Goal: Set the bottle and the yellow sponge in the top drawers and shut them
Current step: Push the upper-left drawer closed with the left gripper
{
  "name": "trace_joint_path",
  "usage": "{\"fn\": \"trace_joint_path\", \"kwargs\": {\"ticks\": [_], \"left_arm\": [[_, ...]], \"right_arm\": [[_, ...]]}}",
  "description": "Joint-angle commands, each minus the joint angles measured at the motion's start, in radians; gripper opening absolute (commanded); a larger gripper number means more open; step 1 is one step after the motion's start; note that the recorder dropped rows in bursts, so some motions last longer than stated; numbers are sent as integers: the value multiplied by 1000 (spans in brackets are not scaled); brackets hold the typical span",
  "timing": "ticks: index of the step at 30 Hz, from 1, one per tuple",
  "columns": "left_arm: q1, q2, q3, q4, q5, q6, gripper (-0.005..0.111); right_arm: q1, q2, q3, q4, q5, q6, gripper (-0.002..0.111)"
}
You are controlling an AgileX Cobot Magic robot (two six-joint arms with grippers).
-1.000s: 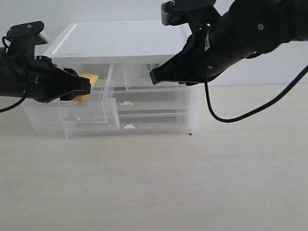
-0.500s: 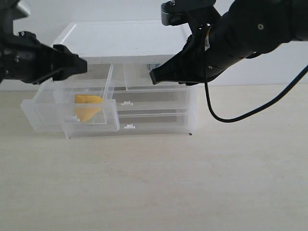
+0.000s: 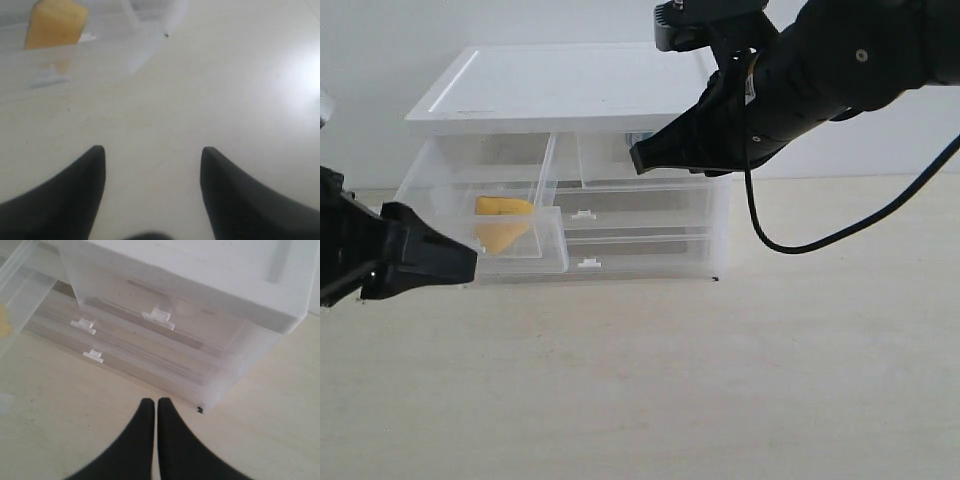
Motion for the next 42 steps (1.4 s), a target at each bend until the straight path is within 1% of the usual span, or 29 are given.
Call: {"fn": "trace_joint_path", "kwargs": {"ticks": [1, 6, 11, 17, 21, 32, 42], "left_arm": [[1, 4, 45, 13, -99, -40, 54], [1, 49, 47, 14, -139, -43, 54], [1, 128, 47, 14, -243, -31, 54], [1, 185, 27, 12, -276, -27, 54], [-15, 212, 4, 7, -325, -10, 54], [-18, 232, -79, -5, -363, -8, 54], [-18, 278, -162, -5, -361, -8, 54]], "right_arm": [[0, -11, 2, 5, -6, 3, 0], [0, -11, 2, 20, -6, 3, 0], [0, -11, 2, 23, -6, 3, 0], [0, -11, 2, 23, -8, 1, 0], [0, -11, 2, 25, -8, -4, 0], [0, -11, 2, 25, -6, -7, 0], [0, -11, 2, 29, -4, -8, 0]]}}
